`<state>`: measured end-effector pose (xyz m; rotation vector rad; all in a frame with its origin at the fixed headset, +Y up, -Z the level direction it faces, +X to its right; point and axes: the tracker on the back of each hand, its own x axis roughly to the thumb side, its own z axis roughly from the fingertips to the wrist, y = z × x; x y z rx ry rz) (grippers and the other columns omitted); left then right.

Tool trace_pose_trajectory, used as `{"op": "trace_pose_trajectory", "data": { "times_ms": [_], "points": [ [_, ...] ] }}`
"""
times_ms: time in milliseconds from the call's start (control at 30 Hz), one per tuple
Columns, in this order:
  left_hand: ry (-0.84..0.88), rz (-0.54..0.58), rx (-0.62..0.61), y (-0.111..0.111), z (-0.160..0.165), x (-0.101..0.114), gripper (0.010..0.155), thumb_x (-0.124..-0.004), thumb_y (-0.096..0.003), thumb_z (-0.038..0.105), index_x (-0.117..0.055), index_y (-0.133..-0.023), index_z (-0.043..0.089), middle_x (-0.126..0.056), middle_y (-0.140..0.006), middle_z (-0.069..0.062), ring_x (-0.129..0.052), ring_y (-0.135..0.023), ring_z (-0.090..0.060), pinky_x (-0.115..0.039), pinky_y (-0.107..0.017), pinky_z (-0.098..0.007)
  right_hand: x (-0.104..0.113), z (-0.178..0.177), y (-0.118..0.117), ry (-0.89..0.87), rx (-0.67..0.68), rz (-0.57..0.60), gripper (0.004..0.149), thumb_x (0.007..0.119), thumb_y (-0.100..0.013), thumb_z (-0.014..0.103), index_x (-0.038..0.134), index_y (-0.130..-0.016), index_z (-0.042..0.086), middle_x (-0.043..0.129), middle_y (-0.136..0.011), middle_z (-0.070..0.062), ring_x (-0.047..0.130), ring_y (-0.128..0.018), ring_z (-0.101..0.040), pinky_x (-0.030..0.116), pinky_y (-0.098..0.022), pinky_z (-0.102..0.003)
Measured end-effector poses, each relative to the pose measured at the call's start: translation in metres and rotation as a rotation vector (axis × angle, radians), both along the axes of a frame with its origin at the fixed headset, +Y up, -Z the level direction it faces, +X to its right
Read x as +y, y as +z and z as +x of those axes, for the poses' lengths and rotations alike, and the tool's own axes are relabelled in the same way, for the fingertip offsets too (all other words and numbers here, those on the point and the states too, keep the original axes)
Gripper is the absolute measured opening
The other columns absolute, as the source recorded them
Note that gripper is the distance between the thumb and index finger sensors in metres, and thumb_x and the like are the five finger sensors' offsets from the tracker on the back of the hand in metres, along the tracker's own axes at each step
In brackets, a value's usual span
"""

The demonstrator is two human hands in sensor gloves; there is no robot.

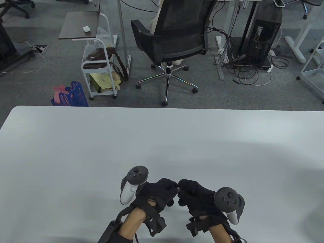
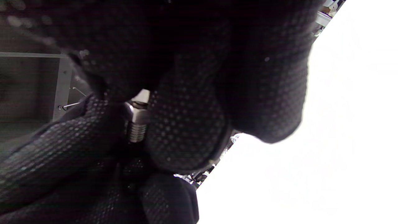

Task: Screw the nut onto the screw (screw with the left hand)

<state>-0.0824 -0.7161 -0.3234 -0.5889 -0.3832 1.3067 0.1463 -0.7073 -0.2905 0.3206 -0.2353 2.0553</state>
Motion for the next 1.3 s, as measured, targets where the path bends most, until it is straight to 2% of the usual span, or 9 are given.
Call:
{"op": "trace_pose_trajectory", "data": {
  "times_ms": [100, 200, 400, 533, 733, 867, 967, 1133, 1300],
  "points": [
    [-0.008, -0.008, 0.078, 0.000, -0.002, -0.004, 0.069, -0.073, -0.0440, 0.047, -0.061, -0.099, 0.006, -0.073, -0.086, -0.028, -0.087, -0.057, -0.044, -0.069, -0.044, -0.057, 0.000, 0.000, 0.000, 0.004, 0.001, 0.001, 0.043, 0.093, -0.035, 0.034, 0.088, -0.075, 0.019, 0.106, -0.059, -0.002, 0.119, -0.030, -0.009, 0.105, -0.030, -0.032],
    [-0.059, 0.024, 0.081, -0.001, -0.001, -0.002, 0.054, -0.075, -0.0431, 0.041, -0.081, -0.083, 0.005, -0.085, -0.075, -0.027, -0.091, -0.048, -0.045, -0.071, -0.039, -0.058, -0.001, -0.002, 0.000, 0.030, 0.001, 0.003, 0.043, 0.093, -0.035, 0.034, 0.089, -0.075, 0.019, 0.106, -0.059, -0.002, 0.119, -0.030, -0.009, 0.105, -0.030, -0.033],
    [-0.019, -0.012, 0.018, 0.000, -0.002, -0.003, 0.070, -0.073, -0.0442, 0.046, -0.055, -0.100, 0.009, -0.071, -0.088, -0.025, -0.086, -0.058, -0.042, -0.069, -0.045, -0.055, -0.002, -0.001, 0.000, 0.001, 0.004, -0.013, 0.043, 0.093, -0.035, 0.034, 0.088, -0.075, 0.019, 0.106, -0.059, -0.002, 0.119, -0.030, -0.009, 0.105, -0.030, -0.033],
    [-0.076, 0.008, 0.071, -0.001, 0.000, -0.004, 0.054, -0.073, -0.0438, 0.041, -0.078, -0.084, 0.005, -0.083, -0.075, -0.026, -0.091, -0.048, -0.044, -0.071, -0.039, -0.057, -0.002, -0.002, 0.000, 0.025, -0.001, -0.006, 0.043, 0.093, -0.035, 0.034, 0.088, -0.075, 0.019, 0.105, -0.060, -0.002, 0.119, -0.030, -0.009, 0.105, -0.030, -0.033],
    [-0.051, 0.006, 0.017, 0.000, -0.001, -0.001, 0.069, -0.073, -0.0441, 0.046, -0.056, -0.100, 0.009, -0.073, -0.085, -0.025, -0.087, -0.056, -0.042, -0.069, -0.044, -0.055, -0.002, -0.001, -0.001, -0.001, 0.004, -0.020, 0.042, 0.093, -0.035, 0.034, 0.088, -0.075, 0.020, 0.105, -0.060, -0.002, 0.119, -0.031, -0.009, 0.104, -0.031, -0.033],
    [-0.092, 0.018, 0.078, -0.001, -0.001, -0.001, 0.053, -0.074, -0.0437, 0.039, -0.080, -0.083, 0.005, -0.086, -0.072, -0.026, -0.092, -0.046, -0.045, -0.072, -0.037, -0.058, -0.002, -0.001, -0.001, 0.002, 0.003, -0.017, 0.042, 0.093, -0.036, 0.034, 0.088, -0.075, 0.020, 0.105, -0.060, -0.002, 0.118, -0.031, -0.009, 0.104, -0.031, -0.033],
    [-0.107, 0.016, 0.015, -0.001, -0.001, 0.004, 0.050, -0.073, -0.0437, 0.034, -0.075, -0.085, 0.005, -0.084, -0.074, -0.025, -0.091, -0.048, -0.043, -0.072, -0.039, -0.057, -0.005, -0.001, -0.001, -0.016, 0.009, -0.037, 0.042, 0.092, -0.036, 0.034, 0.088, -0.075, 0.020, 0.105, -0.060, -0.002, 0.119, -0.031, -0.009, 0.104, -0.031, -0.032],
    [-0.288, 0.275, 0.163, 0.002, -0.005, 0.024, 0.050, -0.076, -0.0418, 0.037, -0.085, -0.077, 0.003, -0.093, -0.061, -0.025, -0.095, -0.035, -0.042, -0.075, -0.031, -0.058, -0.006, -0.003, -0.002, -0.021, -0.012, -0.055, 0.046, 0.093, -0.035, 0.037, 0.087, -0.078, 0.018, 0.105, -0.062, -0.003, 0.118, -0.033, -0.011, 0.103, -0.033, -0.035],
    [-0.805, 0.544, 0.225, -0.004, -0.012, 0.033, 0.050, -0.077, -0.0409, 0.038, -0.087, -0.076, 0.004, -0.094, -0.061, -0.024, -0.096, -0.035, -0.042, -0.075, -0.032, -0.058, 0.000, 0.002, -0.002, 0.167, -0.065, 0.048, 0.050, 0.092, -0.035, 0.039, 0.087, -0.079, 0.018, 0.103, -0.065, -0.006, 0.117, -0.035, -0.015, 0.102, -0.034, -0.038]
  ]
}}
